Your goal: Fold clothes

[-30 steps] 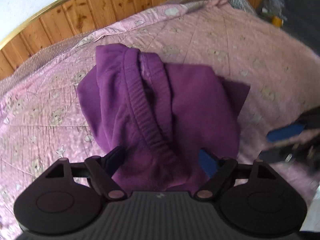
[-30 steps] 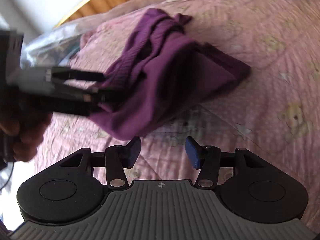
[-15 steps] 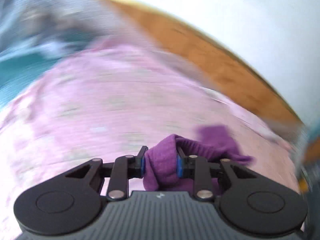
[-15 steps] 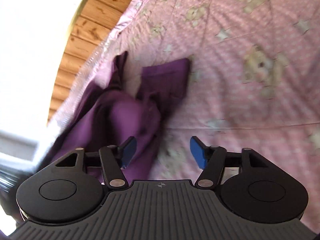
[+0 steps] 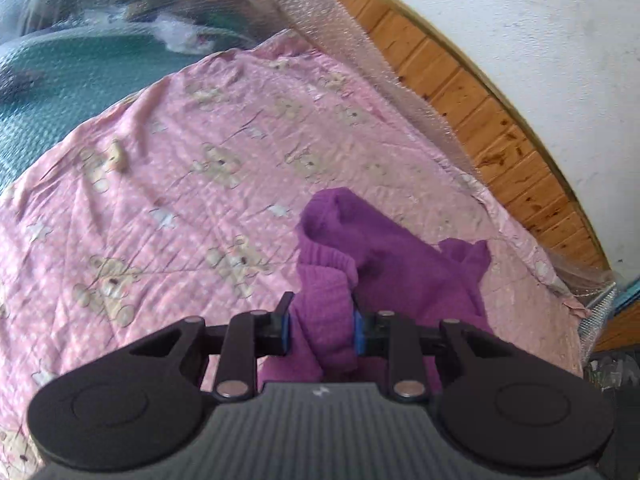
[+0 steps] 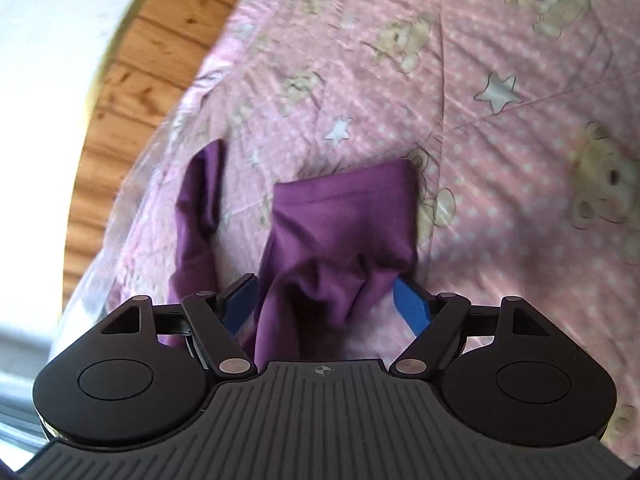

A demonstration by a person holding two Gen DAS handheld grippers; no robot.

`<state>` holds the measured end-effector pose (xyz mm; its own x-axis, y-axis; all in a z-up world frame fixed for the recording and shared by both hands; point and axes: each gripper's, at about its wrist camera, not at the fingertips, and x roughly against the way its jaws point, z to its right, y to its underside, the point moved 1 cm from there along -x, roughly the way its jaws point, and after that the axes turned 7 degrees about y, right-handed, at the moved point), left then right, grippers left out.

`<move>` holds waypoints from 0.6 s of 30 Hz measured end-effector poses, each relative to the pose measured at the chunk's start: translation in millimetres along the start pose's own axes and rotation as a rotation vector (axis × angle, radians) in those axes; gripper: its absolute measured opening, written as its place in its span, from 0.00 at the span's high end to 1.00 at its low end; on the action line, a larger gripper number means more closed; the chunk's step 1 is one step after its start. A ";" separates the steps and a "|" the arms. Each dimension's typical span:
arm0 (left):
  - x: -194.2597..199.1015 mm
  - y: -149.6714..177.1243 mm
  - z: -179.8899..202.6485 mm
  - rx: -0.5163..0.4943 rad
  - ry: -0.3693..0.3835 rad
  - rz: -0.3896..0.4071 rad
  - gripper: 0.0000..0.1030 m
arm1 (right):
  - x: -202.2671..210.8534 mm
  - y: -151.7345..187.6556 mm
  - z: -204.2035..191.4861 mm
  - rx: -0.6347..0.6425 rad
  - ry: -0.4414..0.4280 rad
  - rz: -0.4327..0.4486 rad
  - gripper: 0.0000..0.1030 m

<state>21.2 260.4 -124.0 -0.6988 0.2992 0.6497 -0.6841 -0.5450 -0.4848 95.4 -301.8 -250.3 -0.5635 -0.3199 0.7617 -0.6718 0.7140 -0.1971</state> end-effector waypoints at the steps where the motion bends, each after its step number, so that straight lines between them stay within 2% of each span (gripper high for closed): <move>1: -0.7 -4.4 7.7 -0.012 0.025 0.006 0.74 | -3.9 -4.0 -6.2 0.013 0.017 -0.009 0.43; 2: -3.5 -14.8 19.4 -0.017 0.063 0.016 0.74 | -7.4 -7.8 -13.4 0.033 0.037 -0.018 0.88; 4: -9.6 -36.9 43.4 -0.026 0.141 0.038 0.74 | -9.3 -16.6 -27.0 0.064 0.053 -0.008 0.89; 6: -7.9 -71.7 75.2 -0.044 0.235 0.110 0.74 | 12.1 -34.0 -41.4 0.084 0.025 0.074 0.89; 9: 33.9 -113.0 112.0 -0.025 0.386 0.236 0.74 | 80.3 -64.8 -57.7 0.099 -0.040 0.248 0.90; 11: 71.1 -125.8 115.3 -0.019 0.433 0.274 0.74 | 140.2 -78.9 -61.0 0.128 -0.061 0.382 0.90; 12: 87.5 -129.3 107.4 -0.025 0.437 0.271 0.74 | 171.1 -83.1 -59.5 0.141 -0.064 0.446 0.90; 14: 107.7 -117.6 83.9 -0.050 0.373 0.239 0.74 | 214.8 -82.8 -45.1 0.172 -0.028 0.516 0.90; 16: 107.9 -86.6 50.1 -0.041 0.260 0.145 0.74 | 235.4 -76.9 -19.6 0.196 0.063 0.536 0.89; 18: 84.3 -43.1 3.7 0.007 0.109 0.016 0.74 | 228.5 -69.3 20.1 0.182 0.196 0.501 0.87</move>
